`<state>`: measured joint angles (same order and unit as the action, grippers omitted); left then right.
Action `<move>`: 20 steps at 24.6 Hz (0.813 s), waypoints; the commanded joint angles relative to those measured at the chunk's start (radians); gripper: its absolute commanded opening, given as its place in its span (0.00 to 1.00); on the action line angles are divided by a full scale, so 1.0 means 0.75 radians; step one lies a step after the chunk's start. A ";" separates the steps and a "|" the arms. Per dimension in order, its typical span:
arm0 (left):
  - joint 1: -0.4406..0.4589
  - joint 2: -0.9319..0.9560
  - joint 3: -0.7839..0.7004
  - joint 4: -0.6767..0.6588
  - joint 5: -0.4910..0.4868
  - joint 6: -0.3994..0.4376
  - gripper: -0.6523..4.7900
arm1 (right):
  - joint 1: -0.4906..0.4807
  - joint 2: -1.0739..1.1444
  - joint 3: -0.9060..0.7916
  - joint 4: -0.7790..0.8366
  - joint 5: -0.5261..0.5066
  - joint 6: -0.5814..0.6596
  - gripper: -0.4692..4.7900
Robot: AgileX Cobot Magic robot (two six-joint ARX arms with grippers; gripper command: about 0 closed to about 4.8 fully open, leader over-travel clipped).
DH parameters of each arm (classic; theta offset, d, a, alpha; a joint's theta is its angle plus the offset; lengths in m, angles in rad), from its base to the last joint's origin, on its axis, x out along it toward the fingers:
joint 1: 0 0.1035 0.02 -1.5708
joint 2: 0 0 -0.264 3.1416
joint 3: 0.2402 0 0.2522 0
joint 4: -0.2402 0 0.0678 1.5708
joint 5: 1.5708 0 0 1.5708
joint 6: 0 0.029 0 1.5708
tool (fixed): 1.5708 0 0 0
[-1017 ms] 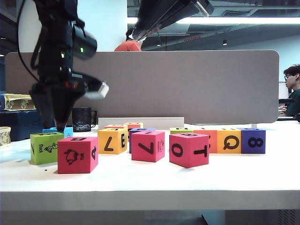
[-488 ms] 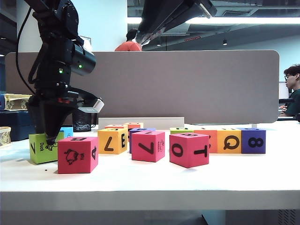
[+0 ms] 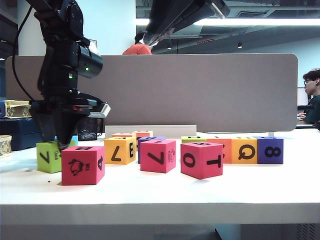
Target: Select the appropriate blocks from the scattered letter blocks on the table and arrange them in a row to spell out "LEARNING".
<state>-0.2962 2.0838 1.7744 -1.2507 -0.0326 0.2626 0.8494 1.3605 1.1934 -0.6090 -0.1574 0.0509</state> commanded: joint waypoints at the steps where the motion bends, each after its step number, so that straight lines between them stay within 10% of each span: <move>1: -0.003 -0.003 0.003 0.175 0.091 -0.130 0.44 | 0.002 -0.002 0.008 0.021 0.003 -0.004 0.09; 20: -0.003 -0.003 0.003 0.389 0.166 -0.342 0.44 | 0.002 -0.002 0.008 0.019 0.003 -0.004 0.09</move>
<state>-0.2966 2.0811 1.7744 -0.9752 0.0864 0.0090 0.8494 1.3609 1.1934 -0.6094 -0.1570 0.0509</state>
